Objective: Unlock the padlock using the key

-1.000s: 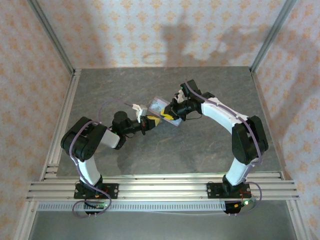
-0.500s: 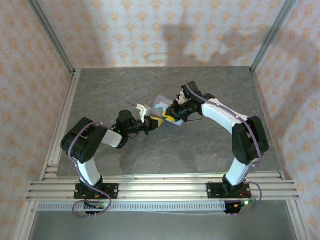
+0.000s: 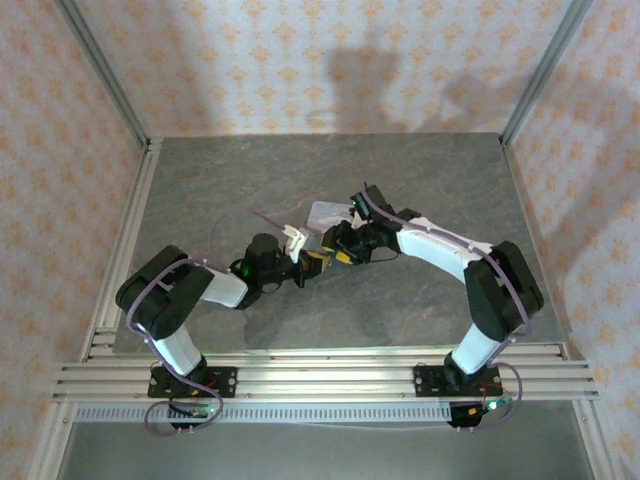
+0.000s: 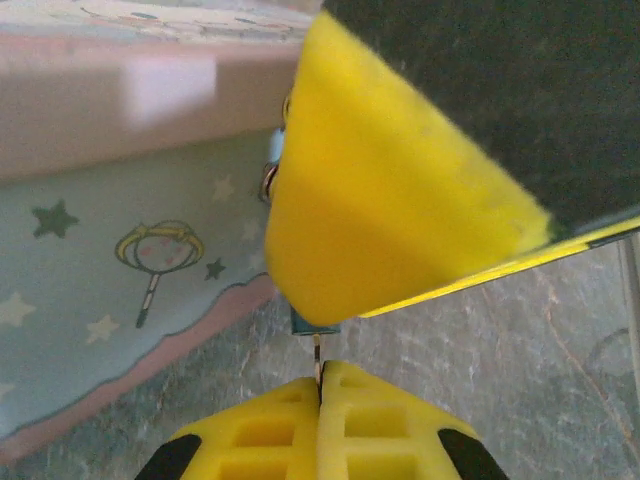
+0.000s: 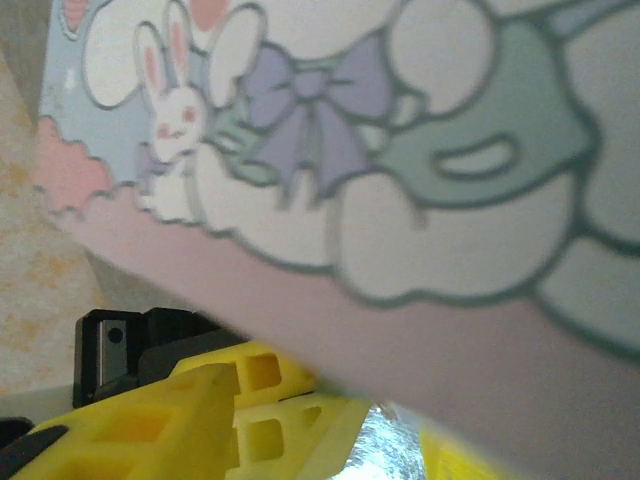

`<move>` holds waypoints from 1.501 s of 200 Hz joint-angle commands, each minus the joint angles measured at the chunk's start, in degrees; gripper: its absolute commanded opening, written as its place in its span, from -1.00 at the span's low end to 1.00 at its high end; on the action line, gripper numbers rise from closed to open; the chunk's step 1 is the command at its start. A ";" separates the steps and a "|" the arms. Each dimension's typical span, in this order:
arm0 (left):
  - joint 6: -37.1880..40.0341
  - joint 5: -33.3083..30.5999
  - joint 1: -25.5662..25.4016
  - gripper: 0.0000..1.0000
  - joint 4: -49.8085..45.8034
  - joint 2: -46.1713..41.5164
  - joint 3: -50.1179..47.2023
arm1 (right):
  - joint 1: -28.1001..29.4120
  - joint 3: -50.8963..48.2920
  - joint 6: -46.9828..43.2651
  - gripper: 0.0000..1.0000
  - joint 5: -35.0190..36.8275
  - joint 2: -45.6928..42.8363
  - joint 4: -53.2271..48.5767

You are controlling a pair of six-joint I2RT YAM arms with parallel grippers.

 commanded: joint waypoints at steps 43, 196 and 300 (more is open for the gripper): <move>-0.12 -3.84 -1.72 -1.00 1.21 0.02 -2.08 | 1.93 -8.82 3.60 0.32 15.73 -8.48 6.40; -1.60 -9.65 -5.10 -1.00 -0.84 -0.89 -5.44 | 9.38 -20.87 25.36 0.29 23.37 -5.30 28.07; -2.37 -10.42 -5.15 -1.00 -6.17 -5.61 -4.84 | 11.02 -20.72 21.23 0.27 33.01 -12.15 17.89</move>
